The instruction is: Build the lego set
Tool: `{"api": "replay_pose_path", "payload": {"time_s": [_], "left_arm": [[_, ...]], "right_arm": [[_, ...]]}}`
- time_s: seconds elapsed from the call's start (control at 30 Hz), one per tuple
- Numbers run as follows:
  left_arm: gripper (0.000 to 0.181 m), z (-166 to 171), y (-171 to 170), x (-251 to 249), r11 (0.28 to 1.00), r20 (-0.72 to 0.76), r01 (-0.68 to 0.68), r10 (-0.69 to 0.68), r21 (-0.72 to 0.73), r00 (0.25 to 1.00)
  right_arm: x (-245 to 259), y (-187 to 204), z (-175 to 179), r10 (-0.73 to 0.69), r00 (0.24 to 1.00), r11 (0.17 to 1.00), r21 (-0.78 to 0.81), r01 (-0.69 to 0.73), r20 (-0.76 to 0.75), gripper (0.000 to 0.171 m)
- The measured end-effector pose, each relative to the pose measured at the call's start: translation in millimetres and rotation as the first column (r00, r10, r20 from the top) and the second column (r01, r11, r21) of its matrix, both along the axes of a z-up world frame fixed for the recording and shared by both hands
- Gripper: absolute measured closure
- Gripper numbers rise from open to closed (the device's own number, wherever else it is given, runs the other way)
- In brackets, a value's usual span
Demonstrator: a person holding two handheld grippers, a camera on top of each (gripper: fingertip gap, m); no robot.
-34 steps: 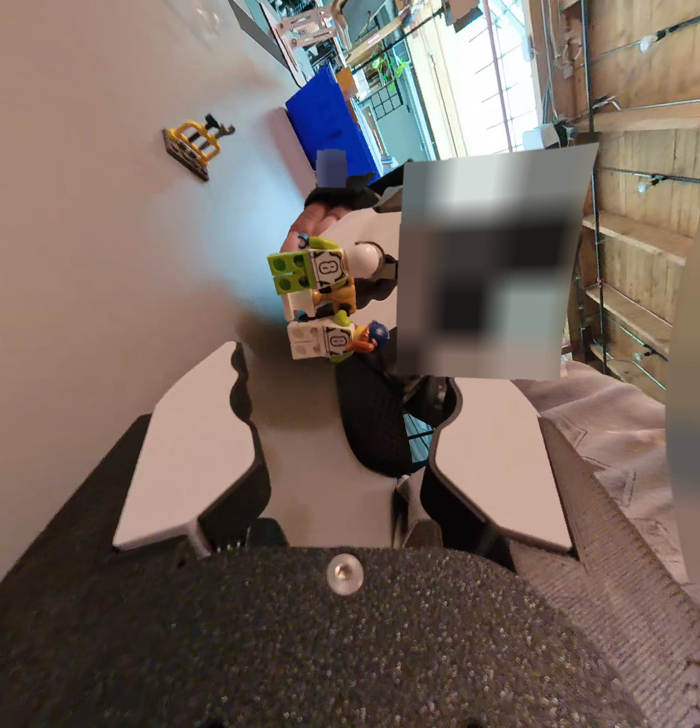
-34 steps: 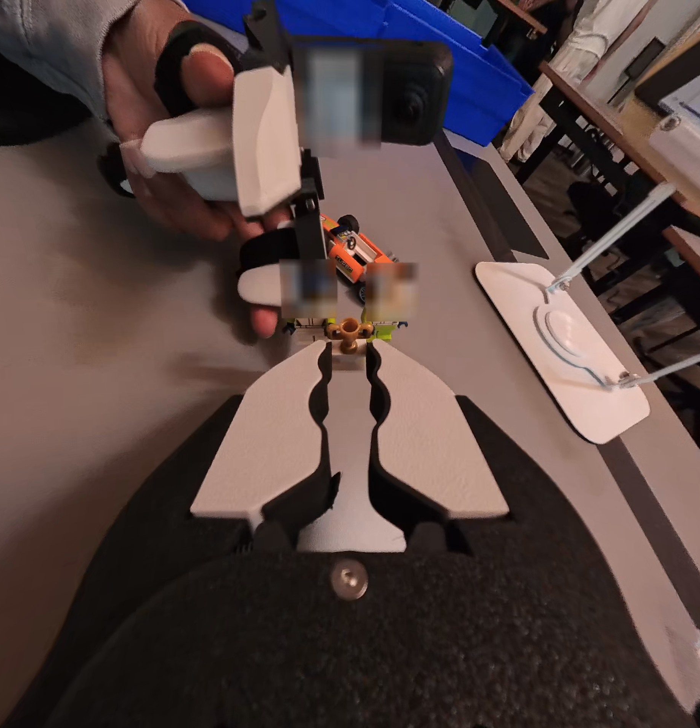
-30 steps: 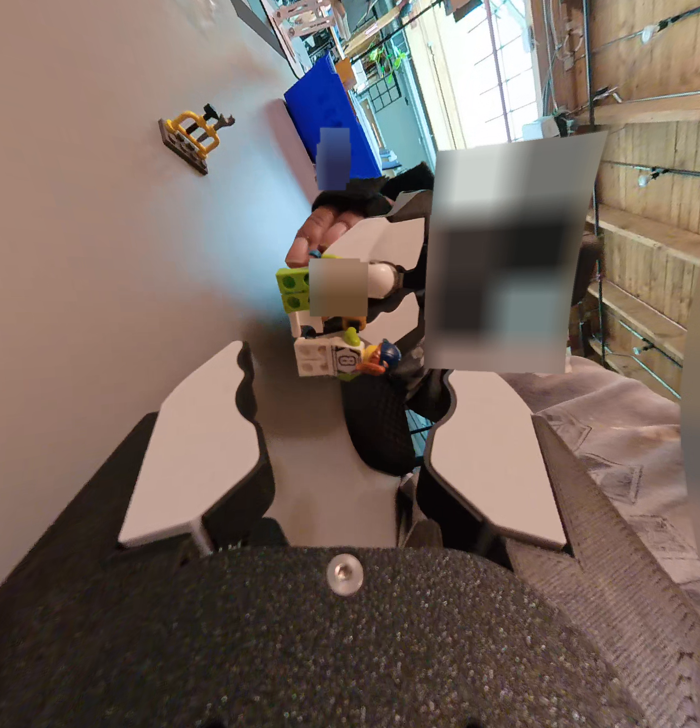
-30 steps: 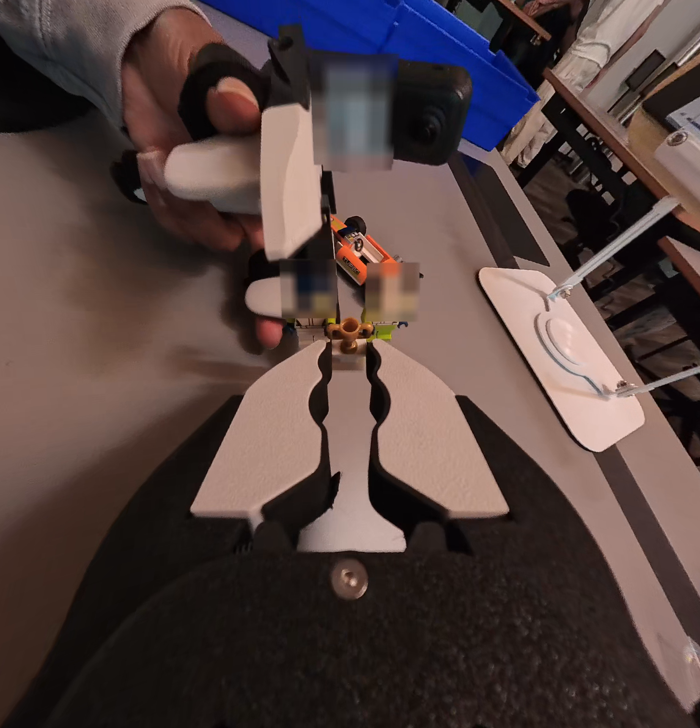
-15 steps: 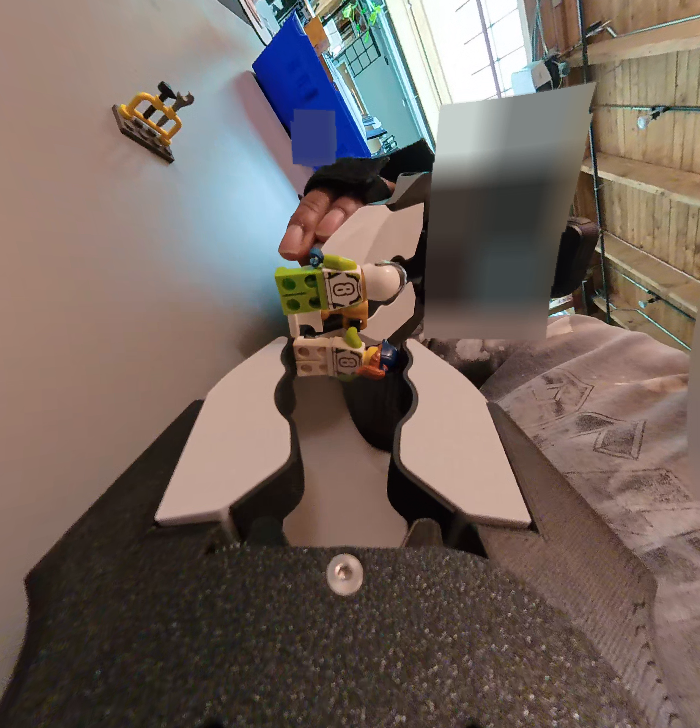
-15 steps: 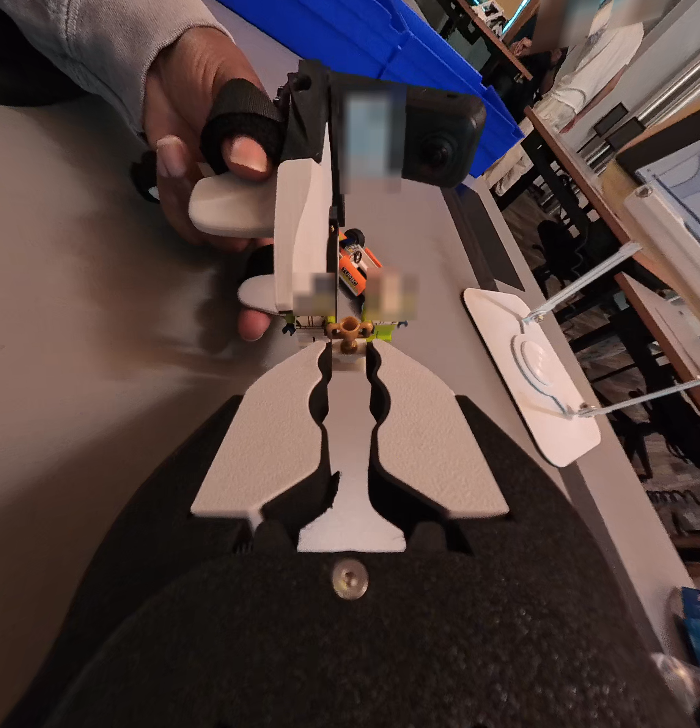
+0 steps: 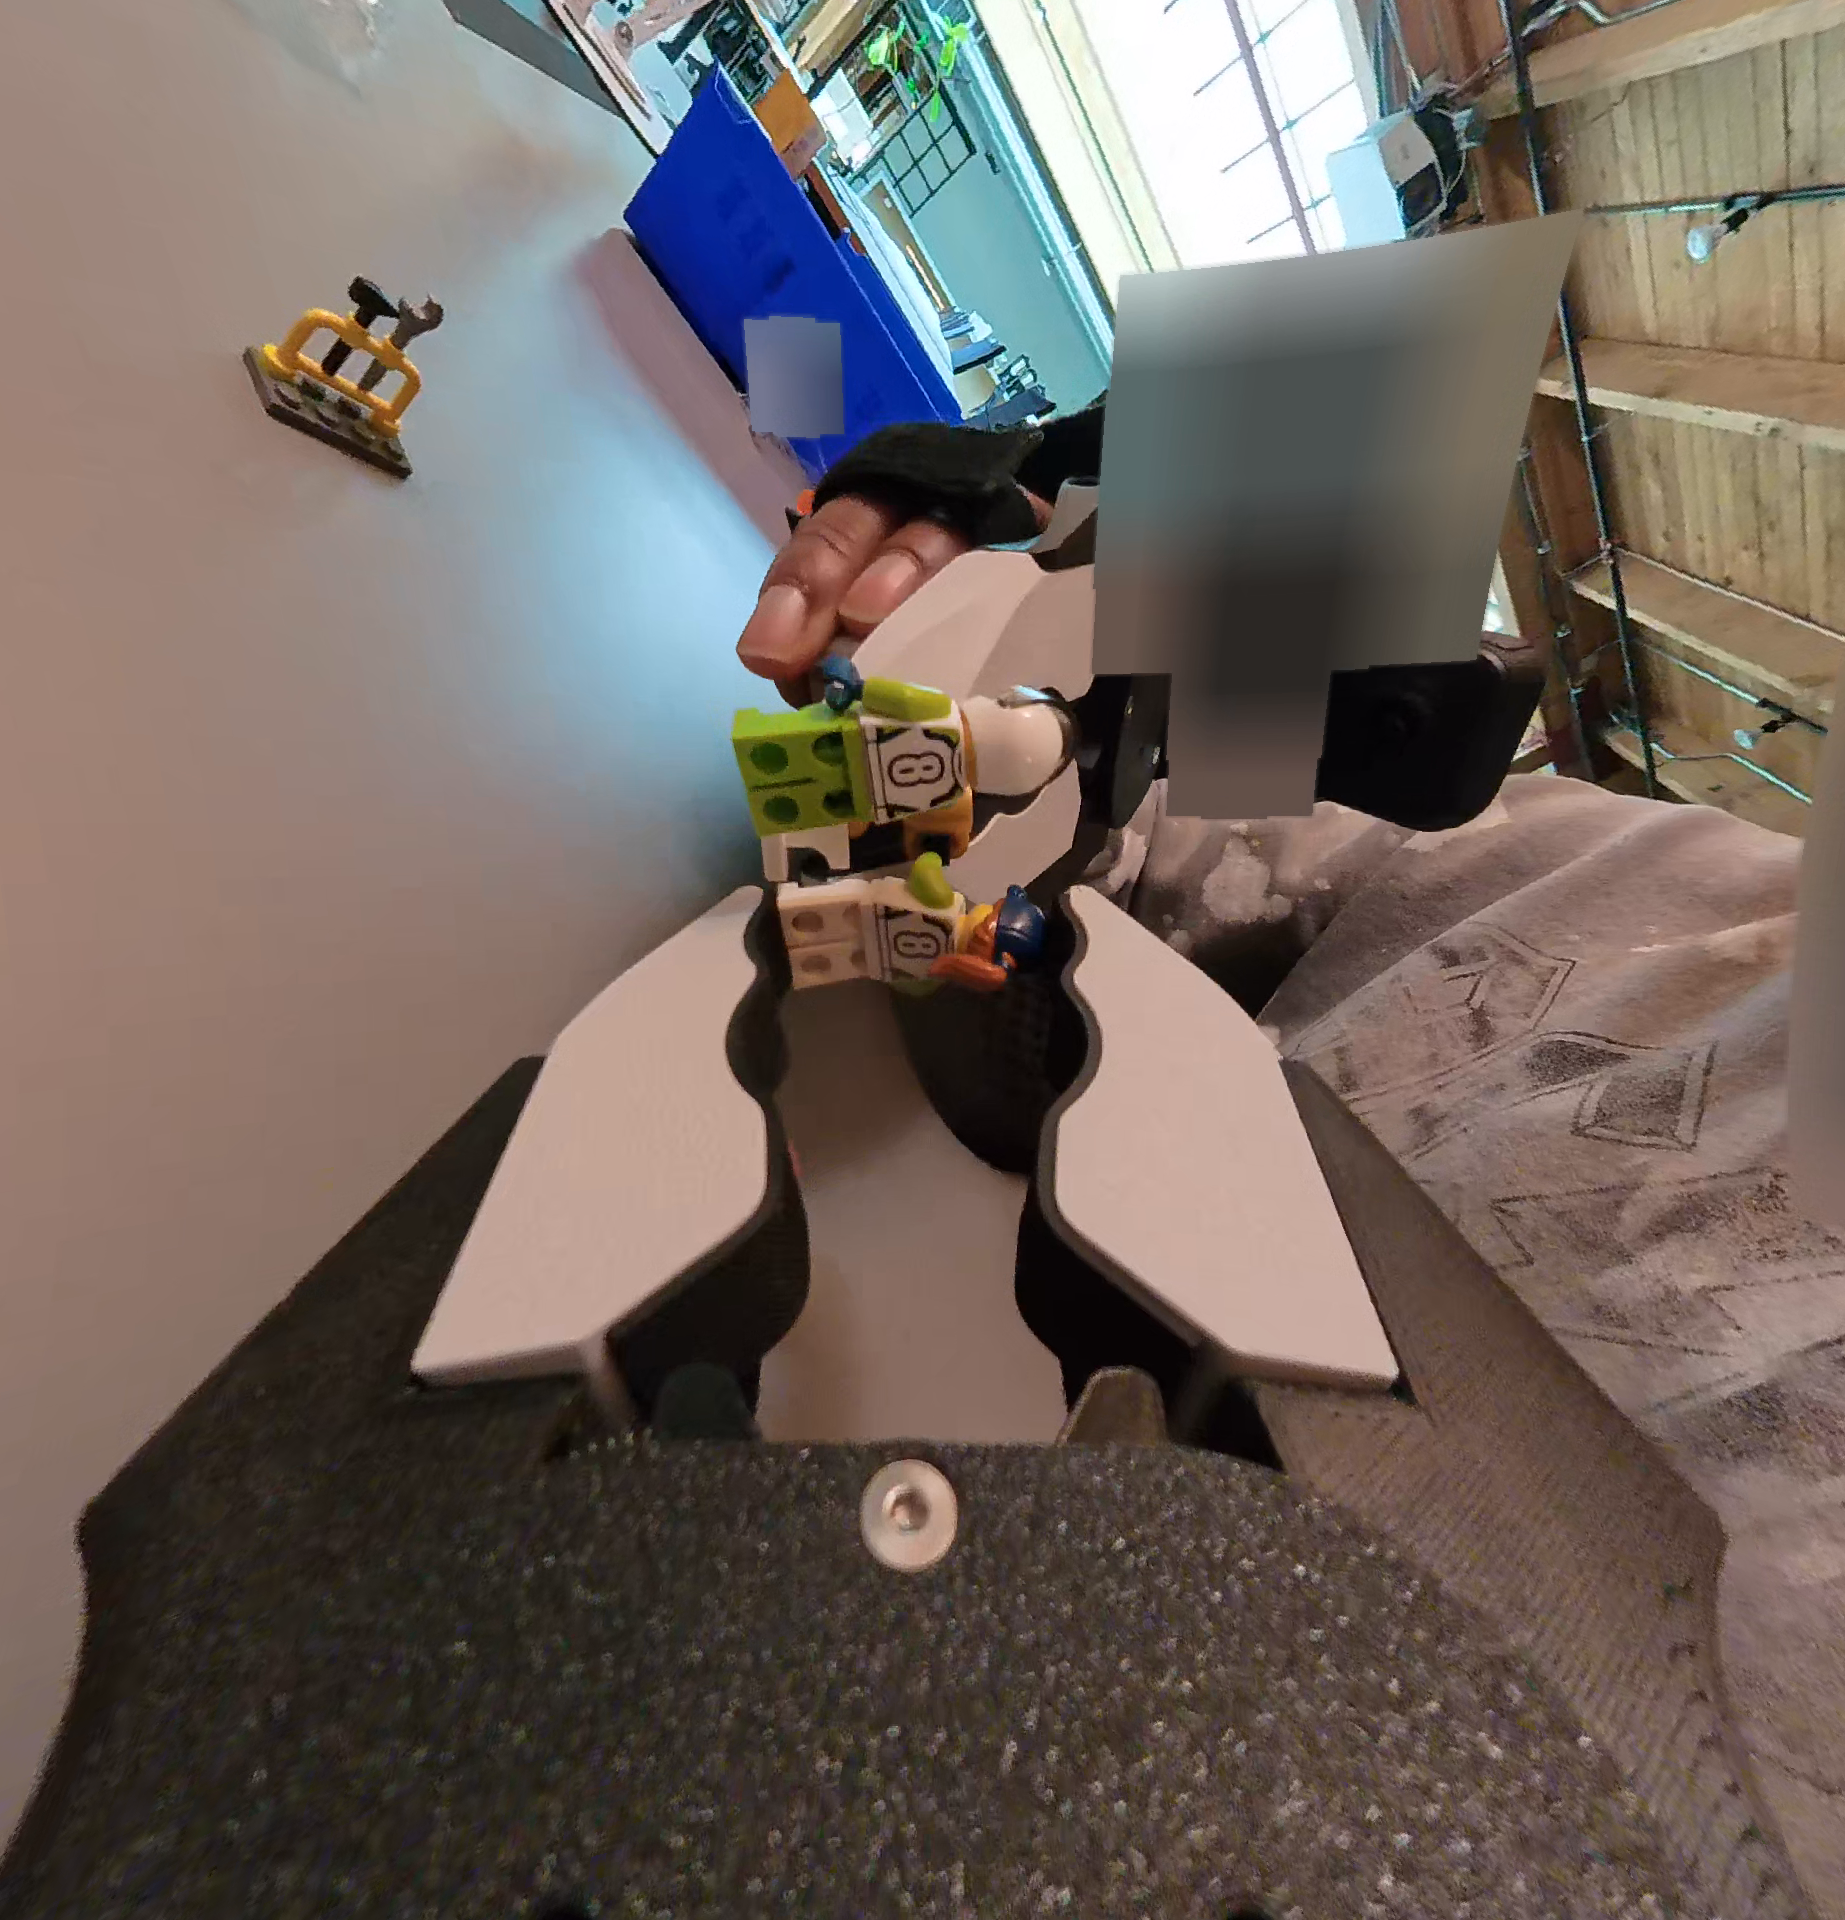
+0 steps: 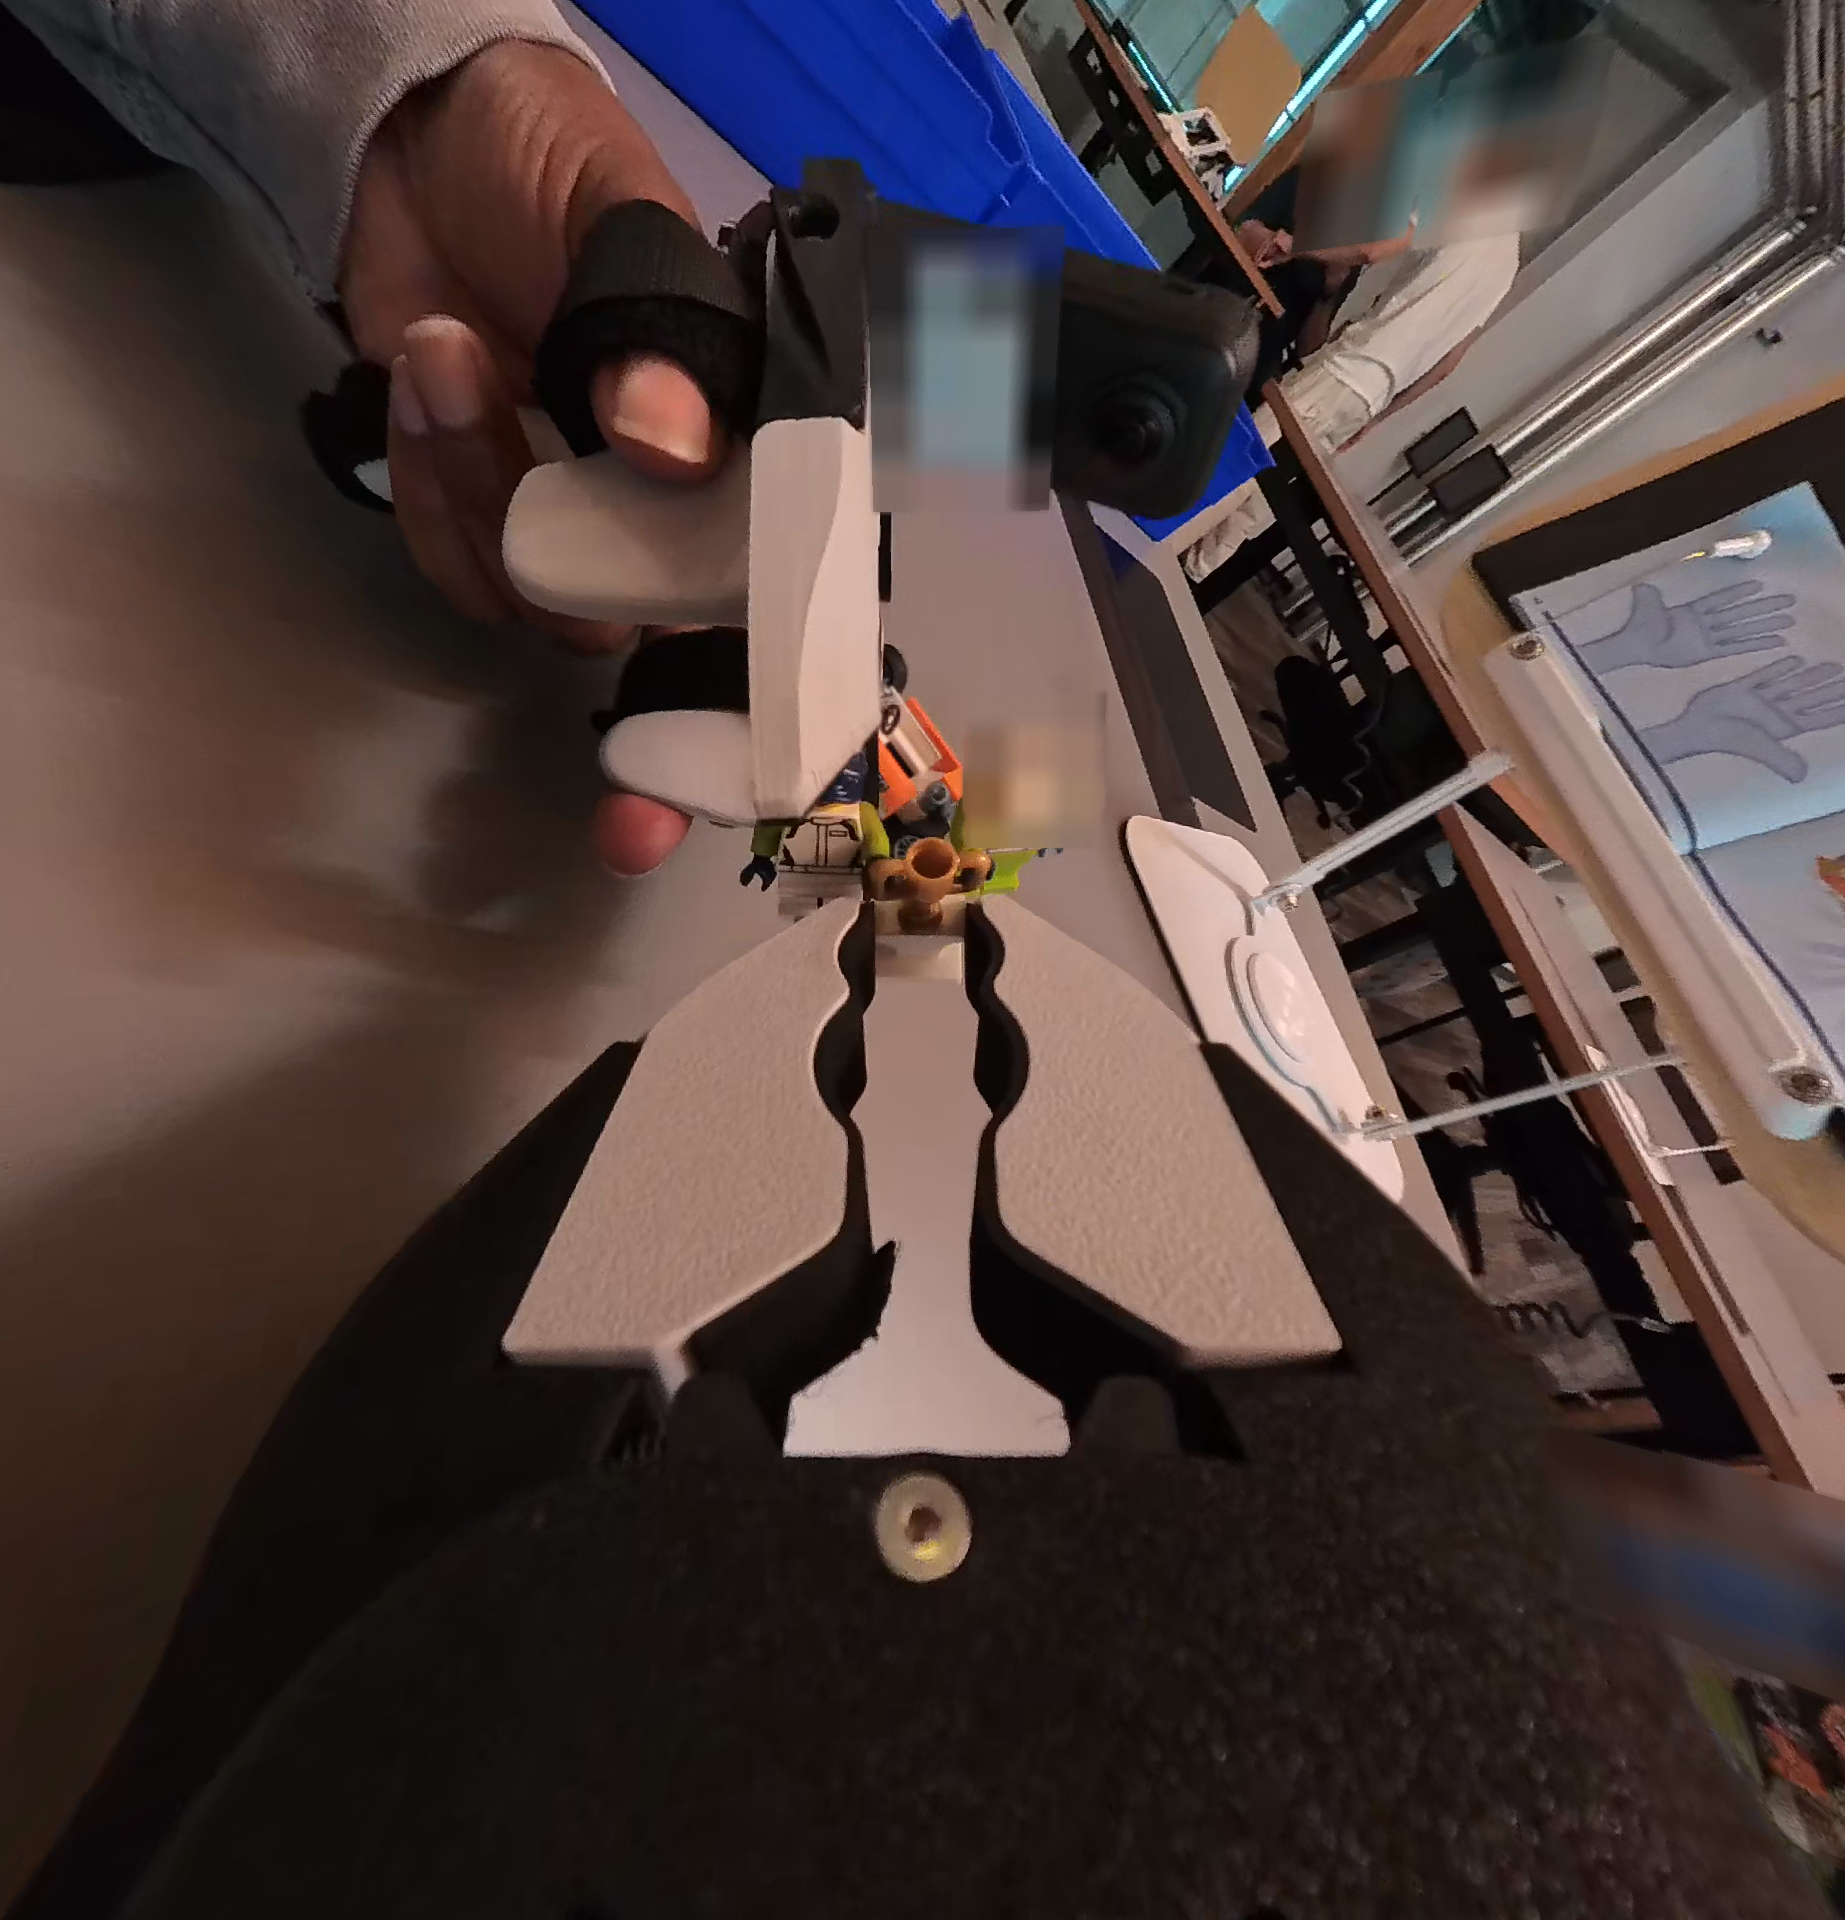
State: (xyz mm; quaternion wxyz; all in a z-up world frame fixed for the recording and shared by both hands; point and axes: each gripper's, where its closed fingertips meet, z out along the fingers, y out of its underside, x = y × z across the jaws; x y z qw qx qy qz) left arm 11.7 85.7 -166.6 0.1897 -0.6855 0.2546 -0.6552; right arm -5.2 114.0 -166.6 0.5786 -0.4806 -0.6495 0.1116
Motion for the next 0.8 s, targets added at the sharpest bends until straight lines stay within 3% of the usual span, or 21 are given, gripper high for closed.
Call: {"api": "replay_pose_path", "payload": {"time_s": [0.8], "left_arm": [[0.132, 12.0, -0.6, -1.8, 0.977, -0.019, -0.046, 0.051, 0.206, 0.999]], "right_arm": [[-5.3, -0.9, 18.6, -0.068, 0.997, 0.984, 0.163, 0.075, -0.047, 0.155]]}}
